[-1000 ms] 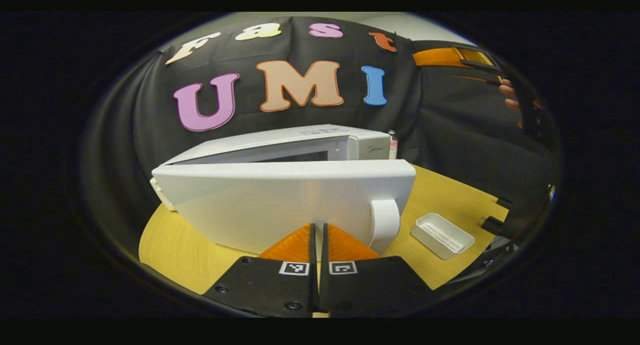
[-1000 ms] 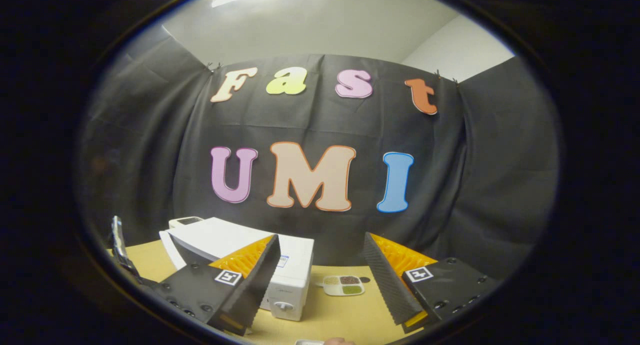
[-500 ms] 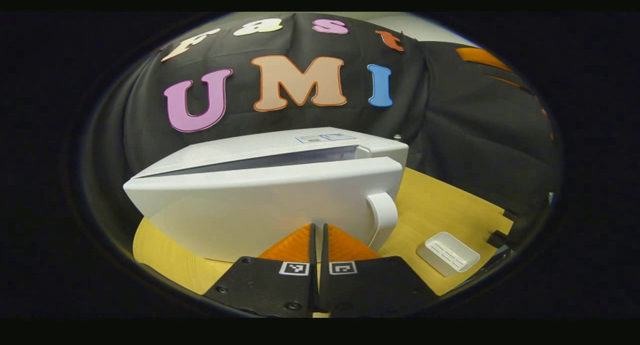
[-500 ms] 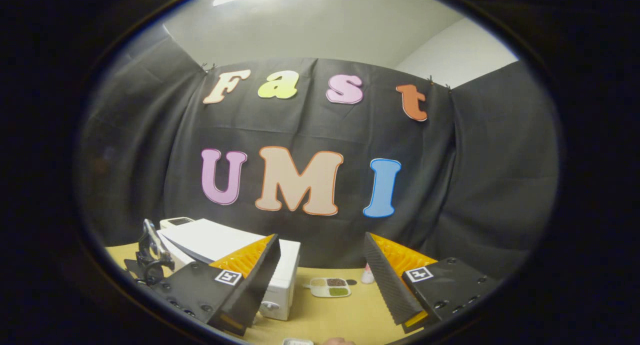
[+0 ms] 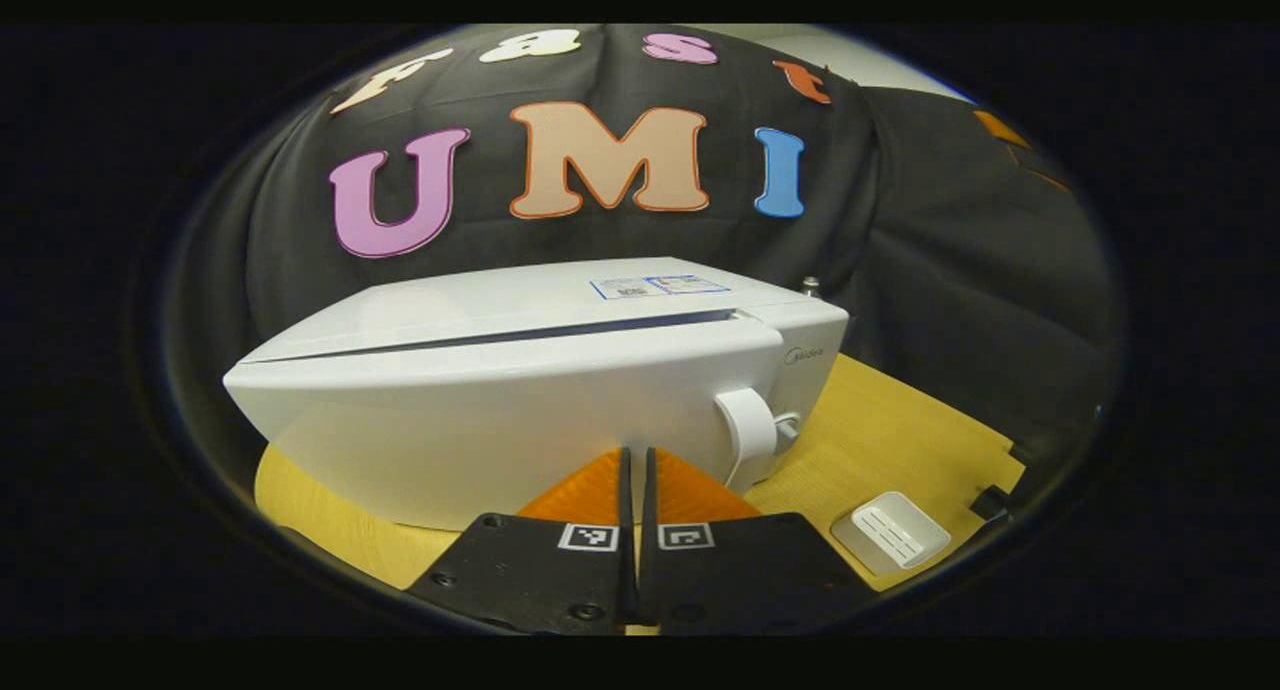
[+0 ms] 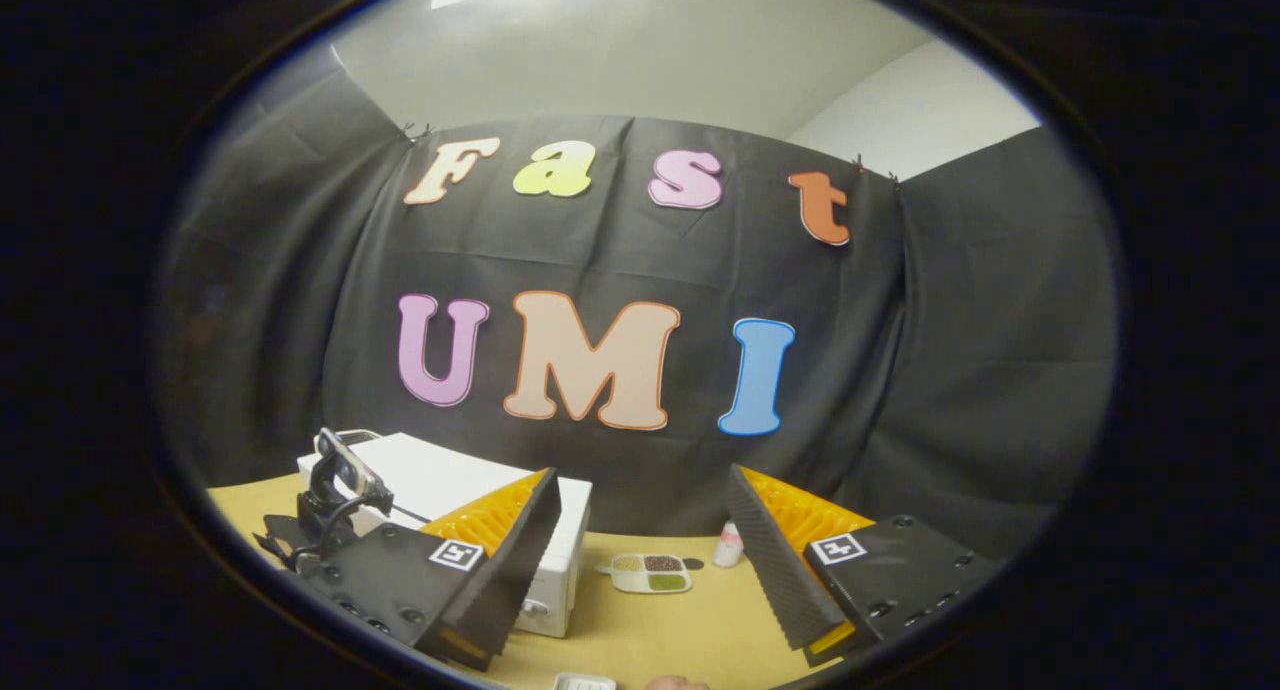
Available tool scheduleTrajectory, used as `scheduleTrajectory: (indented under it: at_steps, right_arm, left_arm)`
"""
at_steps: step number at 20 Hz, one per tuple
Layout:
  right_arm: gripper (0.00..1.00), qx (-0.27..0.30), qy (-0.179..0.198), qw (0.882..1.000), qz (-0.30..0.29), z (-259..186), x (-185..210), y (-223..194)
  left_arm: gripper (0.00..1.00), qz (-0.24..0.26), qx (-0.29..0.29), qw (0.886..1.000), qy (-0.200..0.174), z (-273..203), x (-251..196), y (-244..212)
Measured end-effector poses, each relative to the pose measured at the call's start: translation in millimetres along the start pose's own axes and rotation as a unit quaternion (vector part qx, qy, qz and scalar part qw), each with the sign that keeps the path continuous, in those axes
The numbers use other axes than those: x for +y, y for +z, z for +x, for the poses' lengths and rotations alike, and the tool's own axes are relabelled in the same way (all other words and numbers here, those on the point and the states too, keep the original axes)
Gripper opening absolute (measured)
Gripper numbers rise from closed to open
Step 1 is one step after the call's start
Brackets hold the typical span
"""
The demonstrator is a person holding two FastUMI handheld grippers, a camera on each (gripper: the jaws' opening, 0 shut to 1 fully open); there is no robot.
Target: Open the microwave oven with the left hand, put the food in, and close the microwave oven.
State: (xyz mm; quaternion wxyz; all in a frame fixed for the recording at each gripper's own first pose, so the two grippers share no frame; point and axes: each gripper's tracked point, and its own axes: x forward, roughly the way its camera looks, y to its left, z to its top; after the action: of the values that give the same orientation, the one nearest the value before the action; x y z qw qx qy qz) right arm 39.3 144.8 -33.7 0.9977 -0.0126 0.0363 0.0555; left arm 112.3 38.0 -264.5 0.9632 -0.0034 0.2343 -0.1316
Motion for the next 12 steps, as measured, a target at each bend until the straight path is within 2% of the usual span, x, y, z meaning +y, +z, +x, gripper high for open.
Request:
scheduleTrajectory:
  at_steps: [7,12]
  right_arm:
    - [0.96,0.004,0.001,1.0,0.001,3.9,0.9,-3.2]
    - [0.96,0.008,0.008,1.0,0.001,6.0,9.4,-7.0]
  left_arm:
    - [0.0,-0.009,-0.006,1.0,0.004,4.0,2.8,2.5]
    - [0.01,-0.017,-0.003,1.0,-0.01,8.7,-5.9,2.8]
